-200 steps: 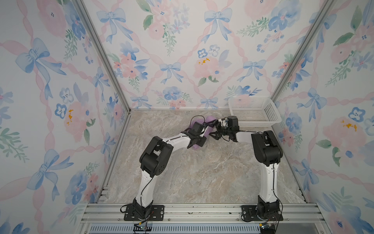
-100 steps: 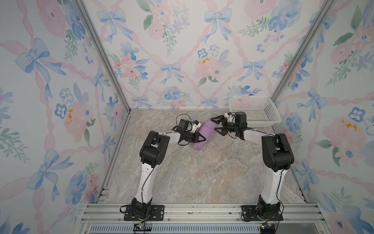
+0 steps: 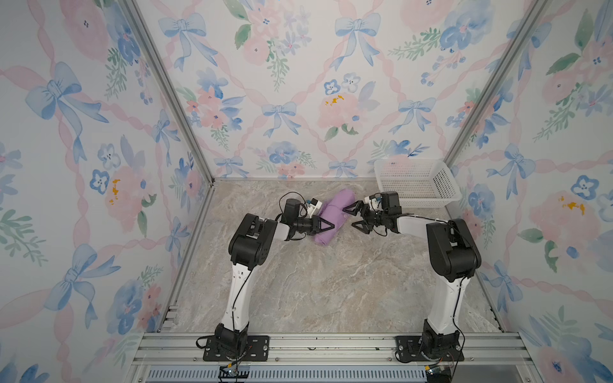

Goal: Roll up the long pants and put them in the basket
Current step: Pick up the long pant at the center of the board.

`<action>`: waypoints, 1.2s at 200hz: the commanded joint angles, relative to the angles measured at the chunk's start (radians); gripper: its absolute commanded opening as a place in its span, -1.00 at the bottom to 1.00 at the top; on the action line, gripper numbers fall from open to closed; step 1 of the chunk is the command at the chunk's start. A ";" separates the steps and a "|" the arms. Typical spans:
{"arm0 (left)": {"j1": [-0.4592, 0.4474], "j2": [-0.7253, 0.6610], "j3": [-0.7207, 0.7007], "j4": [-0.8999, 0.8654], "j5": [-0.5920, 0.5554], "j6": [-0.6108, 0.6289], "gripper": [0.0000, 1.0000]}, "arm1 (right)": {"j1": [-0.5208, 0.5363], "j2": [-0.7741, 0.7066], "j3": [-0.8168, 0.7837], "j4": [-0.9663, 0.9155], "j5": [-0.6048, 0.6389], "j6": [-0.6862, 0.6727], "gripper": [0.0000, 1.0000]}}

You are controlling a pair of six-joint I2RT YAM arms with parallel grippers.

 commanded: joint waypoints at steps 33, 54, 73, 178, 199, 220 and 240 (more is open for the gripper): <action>0.001 0.051 -0.053 0.156 0.054 -0.176 -1.00 | 0.082 0.127 0.144 0.039 0.007 0.049 0.96; 0.016 0.070 -0.107 0.531 0.065 -0.466 -1.00 | 0.095 0.160 0.150 0.080 0.001 0.089 0.96; 0.036 0.116 -0.114 0.838 0.055 -0.714 -1.00 | 0.103 0.168 0.144 0.090 0.004 0.095 0.96; 0.025 0.169 -0.115 1.082 0.079 -0.892 -1.00 | 0.144 0.357 0.366 0.072 0.001 0.130 0.16; 0.026 0.160 -0.111 1.078 0.090 -0.889 -1.00 | 0.140 0.385 0.363 0.160 -0.031 0.212 -1.00; 0.035 0.126 -0.093 1.010 0.099 -0.847 -0.51 | 0.106 0.345 0.342 0.202 -0.039 0.249 -1.00; 0.076 0.020 -0.071 0.852 0.081 -0.734 0.95 | 0.034 0.264 0.360 0.236 -0.096 0.291 -1.00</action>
